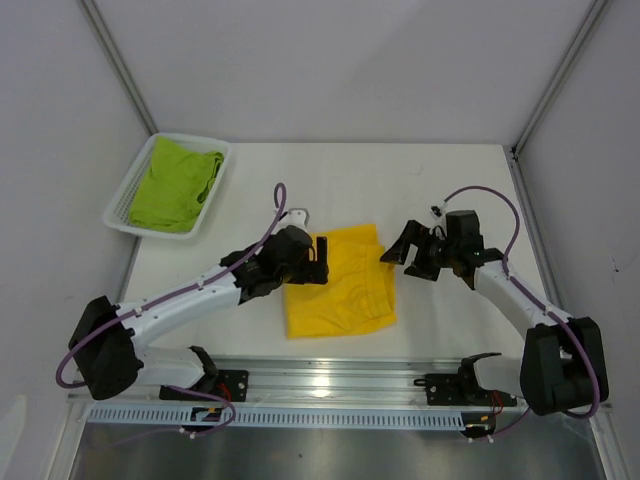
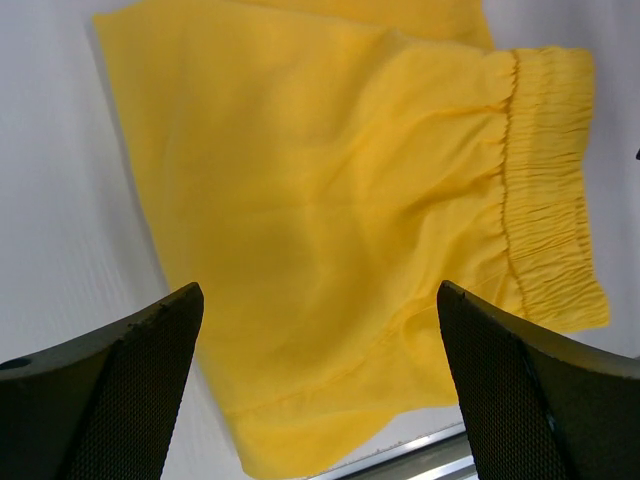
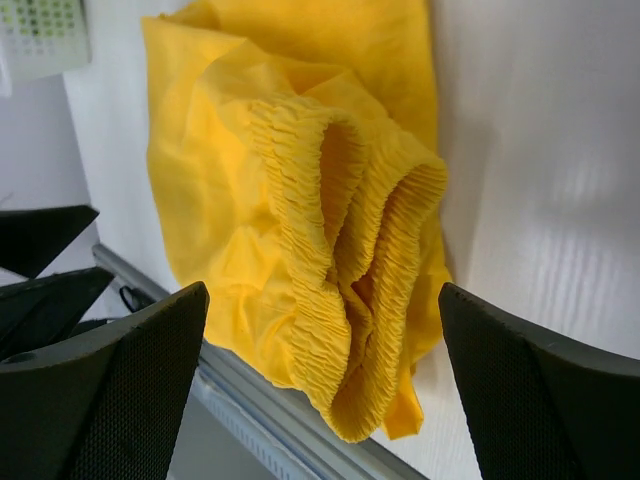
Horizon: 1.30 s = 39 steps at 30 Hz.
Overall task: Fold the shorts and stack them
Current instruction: Neatly place the folded shorts to the corner
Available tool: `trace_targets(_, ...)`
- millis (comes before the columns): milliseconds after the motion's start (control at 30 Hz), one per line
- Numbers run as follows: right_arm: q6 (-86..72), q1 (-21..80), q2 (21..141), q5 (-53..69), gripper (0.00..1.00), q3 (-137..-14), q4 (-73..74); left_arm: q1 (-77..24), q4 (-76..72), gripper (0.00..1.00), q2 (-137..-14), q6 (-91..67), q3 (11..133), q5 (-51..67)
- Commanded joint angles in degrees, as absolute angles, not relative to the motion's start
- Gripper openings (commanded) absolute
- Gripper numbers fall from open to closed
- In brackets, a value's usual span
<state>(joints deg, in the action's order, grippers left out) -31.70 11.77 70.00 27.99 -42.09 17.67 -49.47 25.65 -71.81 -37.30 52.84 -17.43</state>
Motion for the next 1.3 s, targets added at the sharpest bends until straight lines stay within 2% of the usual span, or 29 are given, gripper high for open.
trace_targets(0,-33.22,12.04,73.03,37.52,1.00,-38.95,9.17,-49.22,23.11,0.99,-73.64,-35.77,51.51,-17.66)
trace_targets(567,-35.07,18.10,88.67,40.08,1.00,-30.15,-15.02,-49.22,19.87,0.99,-80.67,-36.65,46.41,-18.99)
trace_targets(633,-35.77,19.24,91.31,40.25,0.97,-30.23,-17.13,-49.13,18.11,0.99,-82.96,-37.00,45.62,-18.11)
trace_targets(733,-37.17,20.04,94.48,40.95,0.76,-30.32,-20.47,-49.22,14.51,0.99,-84.37,-37.18,44.30,-17.32)
trace_targets(767,-37.61,20.04,95.18,41.31,0.64,-30.32,-21.35,-49.22,13.54,0.99,-84.55,-37.09,43.34,-16.88)
trace_targets(833,-38.49,20.21,96.58,41.22,0.50,-30.67,-23.11,-49.22,11.26,0.99,-83.77,-36.48,42.89,-16.70)
trace_targets(867,-38.58,20.21,96.85,40.52,0.38,-31.02,-23.29,-49.22,10.73,0.99,-83.15,-36.13,42.72,-16.35)
trace_targets(967,-38.85,20.13,96.77,37.37,0.18,-32.60,-21.98,-49.22,11.16,0.99,-79.73,-35.07,44.20,-15.82)
trace_targets(1033,-39.98,19.43,96.16,34.12,0.10,-33.40,-21.45,-49.22,13.78,0.99,-77.01,-34.63,46.92,-15.21)
trace_targets(1067,-41.90,18.21,95.89,33.06,0.00,-33.40,-21.88,-49.22,14.76,0.99,-76.04,-34.54,47.63,-14.94)
trace_targets(1267,-52.46,7.66,92.65,28.31,0.00,-27.18,-30.04,-48.61,20.55,0.99,-66.03,-34.80,51.33,-14.50)
